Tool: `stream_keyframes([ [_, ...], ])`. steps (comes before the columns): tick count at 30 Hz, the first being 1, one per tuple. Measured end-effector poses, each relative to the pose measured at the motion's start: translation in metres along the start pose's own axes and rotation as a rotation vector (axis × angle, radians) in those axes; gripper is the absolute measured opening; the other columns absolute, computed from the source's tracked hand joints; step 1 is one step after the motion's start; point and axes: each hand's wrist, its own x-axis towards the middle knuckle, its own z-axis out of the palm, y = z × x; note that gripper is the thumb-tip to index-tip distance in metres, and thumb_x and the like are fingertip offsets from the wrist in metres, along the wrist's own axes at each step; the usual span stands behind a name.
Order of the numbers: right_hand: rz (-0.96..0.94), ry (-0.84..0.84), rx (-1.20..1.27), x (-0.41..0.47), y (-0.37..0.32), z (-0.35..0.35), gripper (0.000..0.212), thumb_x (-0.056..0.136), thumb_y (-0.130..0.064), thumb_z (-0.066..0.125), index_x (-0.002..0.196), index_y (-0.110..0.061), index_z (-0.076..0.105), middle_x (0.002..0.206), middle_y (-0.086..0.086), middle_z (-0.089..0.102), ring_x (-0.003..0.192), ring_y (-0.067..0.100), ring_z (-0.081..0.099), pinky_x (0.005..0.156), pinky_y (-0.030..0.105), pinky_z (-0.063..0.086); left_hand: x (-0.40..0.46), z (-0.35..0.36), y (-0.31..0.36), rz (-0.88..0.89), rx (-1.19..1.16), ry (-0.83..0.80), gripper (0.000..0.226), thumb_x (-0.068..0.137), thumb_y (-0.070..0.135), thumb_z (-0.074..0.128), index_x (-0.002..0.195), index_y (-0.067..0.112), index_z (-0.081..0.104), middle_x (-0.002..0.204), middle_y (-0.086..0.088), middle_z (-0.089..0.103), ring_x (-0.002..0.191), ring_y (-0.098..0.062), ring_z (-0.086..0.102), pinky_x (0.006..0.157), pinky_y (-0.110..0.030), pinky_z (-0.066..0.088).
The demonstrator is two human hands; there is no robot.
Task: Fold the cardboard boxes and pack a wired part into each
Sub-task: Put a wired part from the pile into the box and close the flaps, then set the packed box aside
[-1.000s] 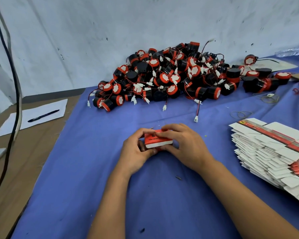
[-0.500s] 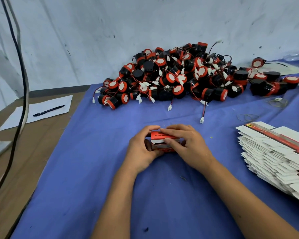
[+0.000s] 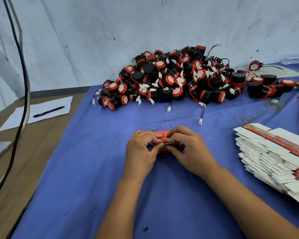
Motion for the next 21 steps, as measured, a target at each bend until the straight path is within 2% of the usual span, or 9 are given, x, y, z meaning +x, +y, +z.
stream_keyframes([
  [2,-0.026,-0.021,-0.105,-0.004,-0.003,0.002,0.010,0.086,-0.003,0.076,0.094,-0.007,0.072,0.109,0.001,0.064,0.093,0.020,0.064,0.078,0.037,0.055,-0.003,-0.001,-0.001,0.060,0.072,-0.030,0.017,0.077,0.010,0.089,0.078,0.015,0.073,0.101,0.014,0.076,0.095,-0.012,0.060,0.084,-0.023,0.048],
  [5,-0.025,-0.030,-0.191,-0.009,-0.010,0.007,0.014,0.086,0.004,0.069,0.095,-0.007,0.069,0.112,0.002,0.064,0.094,0.025,0.063,0.073,0.040,0.056,-0.008,0.001,-0.004,0.082,0.125,-0.058,0.022,0.075,0.003,0.087,0.084,0.015,0.071,0.114,0.008,0.074,0.107,-0.015,0.059,0.092,-0.026,0.048],
  [8,0.000,-0.059,-0.286,-0.006,-0.014,0.007,0.010,0.087,-0.001,0.067,0.094,-0.009,0.065,0.109,0.003,0.061,0.094,0.027,0.060,0.066,0.044,0.054,-0.005,0.005,-0.002,-0.133,-0.009,-0.154,0.036,0.078,0.003,0.085,0.110,0.011,0.071,0.136,-0.001,0.067,0.124,-0.019,0.062,0.107,-0.037,0.049],
  [9,0.015,-0.088,-0.323,-0.004,-0.016,0.008,0.009,0.088,-0.004,0.065,0.096,-0.009,0.064,0.109,0.003,0.059,0.095,0.027,0.059,0.066,0.046,0.053,-0.002,0.005,-0.002,-0.217,-0.084,-0.178,0.036,0.078,0.002,0.085,0.111,0.011,0.071,0.135,-0.001,0.067,0.122,-0.020,0.065,0.106,-0.042,0.052],
  [10,0.034,-0.118,-0.365,-0.003,-0.019,0.006,0.010,0.089,-0.007,0.064,0.099,-0.010,0.062,0.112,0.003,0.057,0.100,0.027,0.057,0.068,0.047,0.053,0.001,0.005,0.001,-0.265,-0.147,-0.187,0.032,0.078,0.000,0.085,0.103,0.014,0.070,0.132,-0.001,0.068,0.117,-0.021,0.068,0.102,-0.046,0.054],
  [13,0.082,-0.215,-0.448,-0.007,-0.030,-0.001,0.029,0.087,-0.010,0.063,0.115,-0.013,0.054,0.125,0.001,0.051,0.117,0.023,0.050,0.072,0.044,0.053,0.007,0.004,0.013,-0.383,-0.264,-0.167,0.030,0.078,-0.002,0.085,0.086,0.018,0.064,0.114,-0.002,0.075,0.101,-0.023,0.073,0.090,-0.052,0.059],
  [15,0.103,-0.125,-0.464,-0.010,-0.032,-0.025,0.031,0.086,-0.011,0.066,0.114,-0.014,0.055,0.121,0.001,0.055,0.117,0.025,0.052,0.070,0.044,0.053,0.012,0.009,0.037,-0.366,-0.304,-0.157,0.024,0.082,0.005,0.085,0.089,0.018,0.065,0.102,-0.001,0.076,0.098,-0.027,0.074,0.085,-0.051,0.061],
  [18,0.108,0.118,-0.482,-0.012,-0.042,-0.097,0.030,0.082,-0.016,0.080,0.107,-0.011,0.063,0.112,0.002,0.062,0.111,0.025,0.053,0.074,0.043,0.053,0.033,0.024,0.104,-0.245,-0.383,-0.131,0.020,0.087,0.030,0.081,0.101,0.023,0.069,0.101,0.004,0.076,0.095,-0.020,0.075,0.081,-0.043,0.062],
  [21,0.237,0.431,-0.608,-0.033,-0.064,-0.204,0.043,0.065,-0.024,0.093,0.096,-0.011,0.067,0.109,0.004,0.059,0.105,0.027,0.052,0.075,0.040,0.050,0.055,0.060,0.209,-0.035,-0.553,-0.134,0.018,0.092,0.029,0.079,0.107,0.025,0.071,0.100,0.009,0.076,0.091,-0.009,0.075,0.079,-0.029,0.059],
])
